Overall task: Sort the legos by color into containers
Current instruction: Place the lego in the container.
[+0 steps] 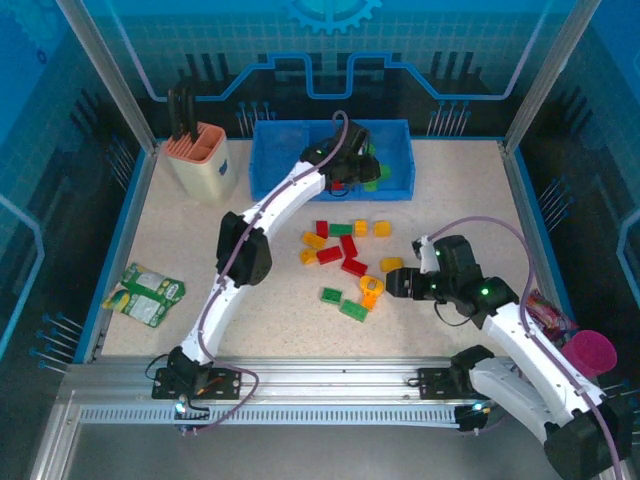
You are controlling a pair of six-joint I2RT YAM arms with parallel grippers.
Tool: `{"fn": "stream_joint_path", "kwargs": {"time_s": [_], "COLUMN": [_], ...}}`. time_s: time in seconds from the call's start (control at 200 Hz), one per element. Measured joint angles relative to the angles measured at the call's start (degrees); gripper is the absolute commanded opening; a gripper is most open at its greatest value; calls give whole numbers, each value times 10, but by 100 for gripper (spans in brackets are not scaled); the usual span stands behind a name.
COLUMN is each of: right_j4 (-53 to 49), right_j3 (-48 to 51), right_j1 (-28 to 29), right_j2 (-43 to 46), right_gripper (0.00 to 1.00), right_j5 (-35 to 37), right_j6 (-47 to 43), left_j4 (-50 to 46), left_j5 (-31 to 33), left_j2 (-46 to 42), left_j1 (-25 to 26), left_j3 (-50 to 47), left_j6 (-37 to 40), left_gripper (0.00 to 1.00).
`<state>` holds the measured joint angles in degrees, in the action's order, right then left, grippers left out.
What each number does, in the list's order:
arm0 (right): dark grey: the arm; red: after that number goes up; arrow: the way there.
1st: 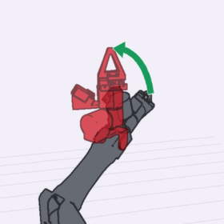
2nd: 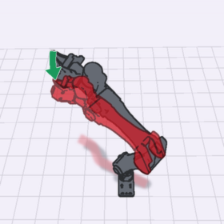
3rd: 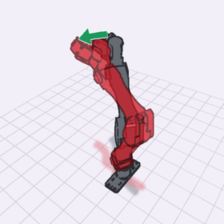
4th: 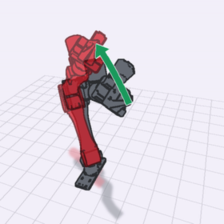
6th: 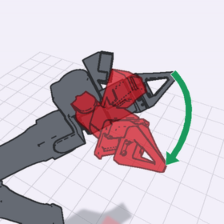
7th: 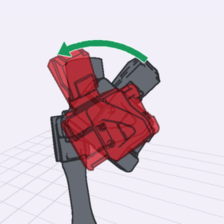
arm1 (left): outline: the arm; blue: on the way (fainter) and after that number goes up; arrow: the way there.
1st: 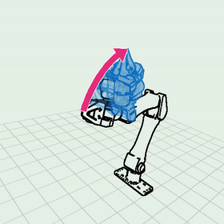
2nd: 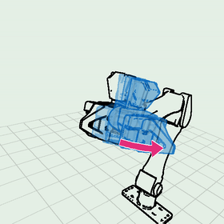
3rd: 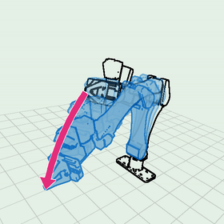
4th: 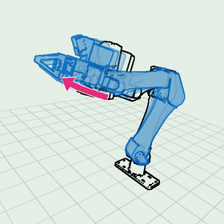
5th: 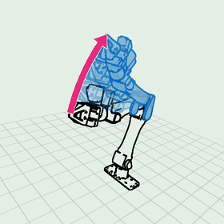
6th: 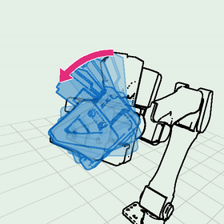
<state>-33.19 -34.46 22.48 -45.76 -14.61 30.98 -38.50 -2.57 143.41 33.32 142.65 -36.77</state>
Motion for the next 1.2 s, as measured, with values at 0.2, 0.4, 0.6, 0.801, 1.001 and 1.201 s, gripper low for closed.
{"fn": "stream_joint_path", "kwargs": {"time_s": [0.2, 0.4, 0.6, 0.801, 1.001, 1.201], "right_j4": [-11, -19, -28, -21, -20, -19], "right_j3": [37, 44, 43, 43, 36, 32], "right_j1": [26, 35, 38, 43, 52, 63], "right_j2": [9, 8, -13, -35, -38, -38], "right_gripper": [62, 62, 62, 62, 62, 62], "right_j5": [7, 21, 32, 32, 36, 36], "right_j6": [28, 35, 29, 25, 24, 24], "left_j4": [59, 141, 185, 245, 271, 278], "left_j5": [-24, -25, 15, 73, 108, 115], "left_j2": [89, 123, 128, 132, 147, 152], "left_j1": [0, 5, 12, 18, 25, 25], "left_j3": [63, 80, 80, 85, 95, 95], "left_j6": [-37, -55, -51, -36, -14, -7], "left_gripper": [19, 23, 25, 31, 59, 65]}}
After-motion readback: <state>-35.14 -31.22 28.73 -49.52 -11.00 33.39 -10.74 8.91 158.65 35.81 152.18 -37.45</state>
